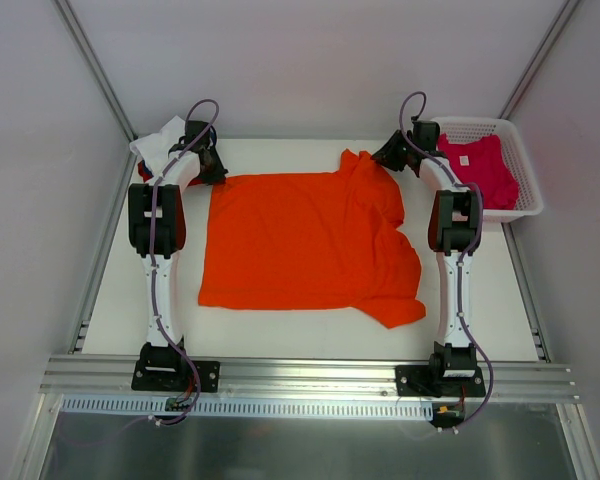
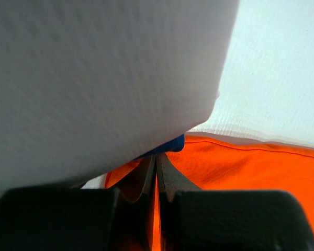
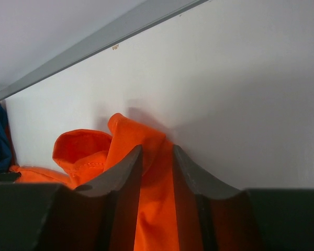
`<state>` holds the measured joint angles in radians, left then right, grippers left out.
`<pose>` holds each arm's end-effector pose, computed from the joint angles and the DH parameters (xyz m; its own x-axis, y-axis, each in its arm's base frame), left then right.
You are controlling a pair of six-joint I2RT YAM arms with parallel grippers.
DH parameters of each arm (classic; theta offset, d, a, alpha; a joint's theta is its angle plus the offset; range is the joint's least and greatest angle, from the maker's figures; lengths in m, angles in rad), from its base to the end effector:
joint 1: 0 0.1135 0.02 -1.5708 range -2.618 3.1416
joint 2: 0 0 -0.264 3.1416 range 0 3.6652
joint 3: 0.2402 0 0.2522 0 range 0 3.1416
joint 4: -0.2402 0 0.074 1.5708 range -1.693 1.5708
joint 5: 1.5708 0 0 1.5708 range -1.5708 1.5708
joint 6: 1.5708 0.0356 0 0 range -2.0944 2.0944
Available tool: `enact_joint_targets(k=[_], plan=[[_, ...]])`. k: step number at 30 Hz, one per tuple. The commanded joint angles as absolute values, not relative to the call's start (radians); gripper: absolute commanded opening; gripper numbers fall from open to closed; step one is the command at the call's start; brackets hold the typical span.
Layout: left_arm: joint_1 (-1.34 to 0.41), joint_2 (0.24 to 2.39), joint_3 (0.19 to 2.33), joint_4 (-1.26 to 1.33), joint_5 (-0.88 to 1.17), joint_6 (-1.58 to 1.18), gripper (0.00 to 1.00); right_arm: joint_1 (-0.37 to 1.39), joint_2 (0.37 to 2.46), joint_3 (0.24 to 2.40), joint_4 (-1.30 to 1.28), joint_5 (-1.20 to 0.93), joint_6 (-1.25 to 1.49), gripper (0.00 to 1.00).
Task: Fold and stack the t-shirts
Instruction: Flatten the tshirt out, then fold the tshirt
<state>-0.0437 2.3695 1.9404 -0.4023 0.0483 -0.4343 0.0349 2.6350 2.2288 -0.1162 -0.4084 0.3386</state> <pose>0.5301 -0.0249 0.1694 -0.7017 -0.3900 -0.5963 -0.2415 0.9175 -0.3159 0.5912 0.0348 0.1467 -0.5952 0.2843 -0.7516 -0.1890 0.8596 0.4748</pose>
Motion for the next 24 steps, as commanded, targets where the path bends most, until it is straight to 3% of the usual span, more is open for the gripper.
enact_joint_targets(k=[1, 8, 12, 24], plan=[[-0.038, 2.385, 1.979, -0.414, 0.071, -0.434, 0.0, 0.038, 2.649, 2.281, -0.084, -0.439, 0.36, 0.33], [-0.038, 2.385, 1.982, -0.414, 0.072, -0.433, 0.0, 0.049, 2.655, 2.279, -0.071, -0.454, 0.374, 0.16], [-0.038, 2.387, 1.983, -0.414, 0.072, -0.433, 0.0, 0.048, 2.651, 2.272, -0.078, -0.453, 0.373, 0.01], [-0.038, 2.353, 1.967, -0.414, 0.094, -0.429, 0.0, 0.048, 2.524, 2.165, -0.081, -0.428, 0.322, 0.0]])
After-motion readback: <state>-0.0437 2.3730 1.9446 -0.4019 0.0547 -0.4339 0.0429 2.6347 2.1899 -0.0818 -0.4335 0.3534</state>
